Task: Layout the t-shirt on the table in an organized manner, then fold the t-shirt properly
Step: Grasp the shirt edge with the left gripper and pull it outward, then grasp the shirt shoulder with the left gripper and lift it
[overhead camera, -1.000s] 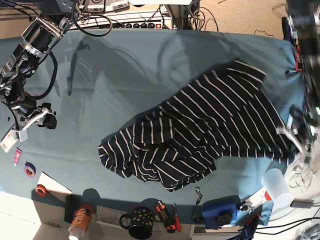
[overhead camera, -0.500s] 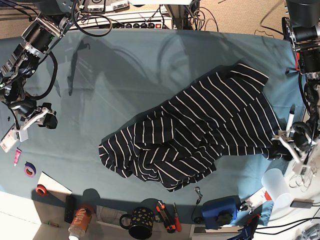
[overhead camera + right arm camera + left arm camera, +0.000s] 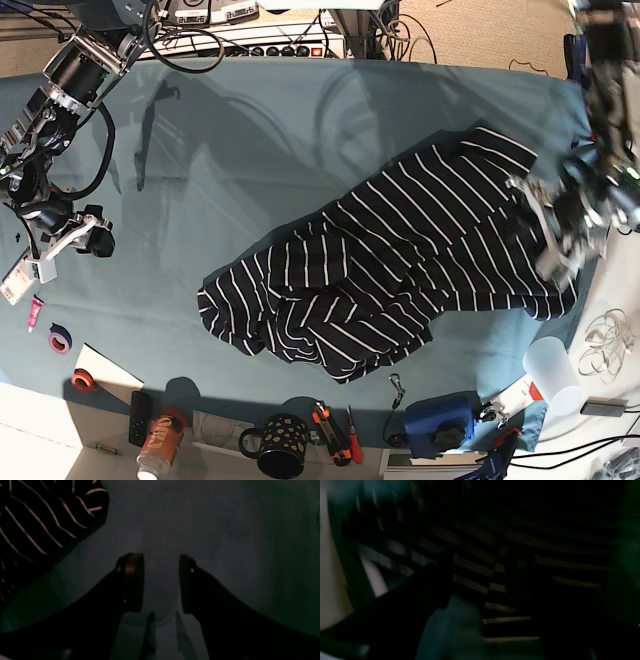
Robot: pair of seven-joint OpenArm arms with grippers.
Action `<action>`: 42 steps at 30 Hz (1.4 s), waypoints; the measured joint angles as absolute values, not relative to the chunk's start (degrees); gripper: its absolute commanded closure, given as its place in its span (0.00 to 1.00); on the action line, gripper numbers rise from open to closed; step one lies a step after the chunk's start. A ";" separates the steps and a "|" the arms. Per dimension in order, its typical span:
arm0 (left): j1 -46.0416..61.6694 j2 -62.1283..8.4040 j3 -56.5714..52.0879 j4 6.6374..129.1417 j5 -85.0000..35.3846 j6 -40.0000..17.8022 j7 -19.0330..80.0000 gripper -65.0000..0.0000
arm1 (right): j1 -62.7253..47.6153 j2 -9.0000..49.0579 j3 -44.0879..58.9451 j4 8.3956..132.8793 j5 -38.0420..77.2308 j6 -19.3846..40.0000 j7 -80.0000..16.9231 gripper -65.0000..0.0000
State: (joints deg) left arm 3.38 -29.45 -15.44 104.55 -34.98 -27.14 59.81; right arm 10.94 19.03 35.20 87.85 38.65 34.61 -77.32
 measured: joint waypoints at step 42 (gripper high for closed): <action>4.49 -27.68 -15.53 102.13 -49.82 -34.22 72.62 1.00 | 10.94 19.05 35.20 87.85 38.68 34.61 -77.32 0.64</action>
